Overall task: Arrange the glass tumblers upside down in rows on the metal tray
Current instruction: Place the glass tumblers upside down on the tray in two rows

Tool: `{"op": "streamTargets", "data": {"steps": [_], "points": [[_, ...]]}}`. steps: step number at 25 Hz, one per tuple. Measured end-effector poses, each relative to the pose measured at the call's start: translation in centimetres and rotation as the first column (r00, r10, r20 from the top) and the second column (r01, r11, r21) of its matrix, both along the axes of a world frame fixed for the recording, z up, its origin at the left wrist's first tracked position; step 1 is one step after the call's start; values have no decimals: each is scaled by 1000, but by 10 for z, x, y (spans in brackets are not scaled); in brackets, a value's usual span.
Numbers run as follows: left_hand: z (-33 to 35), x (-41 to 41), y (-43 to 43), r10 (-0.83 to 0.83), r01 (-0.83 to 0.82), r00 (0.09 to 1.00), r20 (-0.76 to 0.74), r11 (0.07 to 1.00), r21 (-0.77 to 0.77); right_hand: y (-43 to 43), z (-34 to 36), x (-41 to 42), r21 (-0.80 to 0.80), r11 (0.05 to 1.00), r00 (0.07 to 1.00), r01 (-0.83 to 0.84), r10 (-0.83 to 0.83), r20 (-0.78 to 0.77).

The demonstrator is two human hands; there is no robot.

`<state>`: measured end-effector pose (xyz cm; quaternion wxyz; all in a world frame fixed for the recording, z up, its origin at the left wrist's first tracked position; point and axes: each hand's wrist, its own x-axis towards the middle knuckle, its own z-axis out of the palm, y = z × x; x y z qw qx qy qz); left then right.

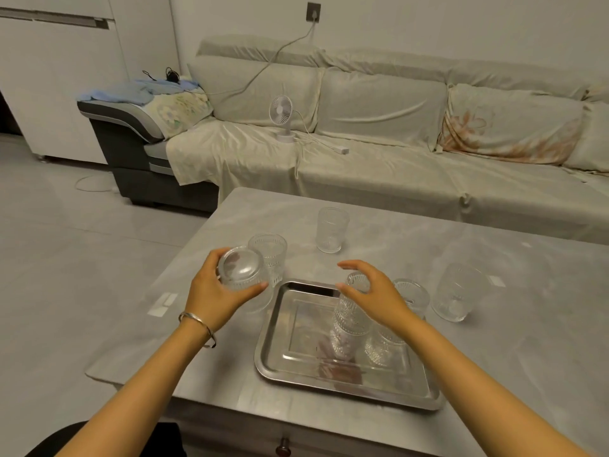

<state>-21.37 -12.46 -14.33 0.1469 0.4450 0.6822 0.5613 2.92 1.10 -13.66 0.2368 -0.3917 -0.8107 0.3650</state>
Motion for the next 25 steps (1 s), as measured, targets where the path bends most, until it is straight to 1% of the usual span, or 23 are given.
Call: {"op": "streamTargets", "data": {"steps": [3,5,10,14,25], "points": [[21,23,14,-129,129,992,-2,989,78,11,10,17,10,1000,999,27,-27,-28],[21,41,28,-165,163,986,10,982,98,14,12,29,30,998,999,48,-48,-7],[-4,69,57,-165,159,980,109,985,65,15,4,49,70,996,995,61,-67,77],[-23,73,62,-177,171,971,162,984,50,14,-2,52,72,996,995,61,-66,75],[-49,82,74,-193,195,965,178,981,8,14,-11,48,132,985,990,114,-124,69]]}}
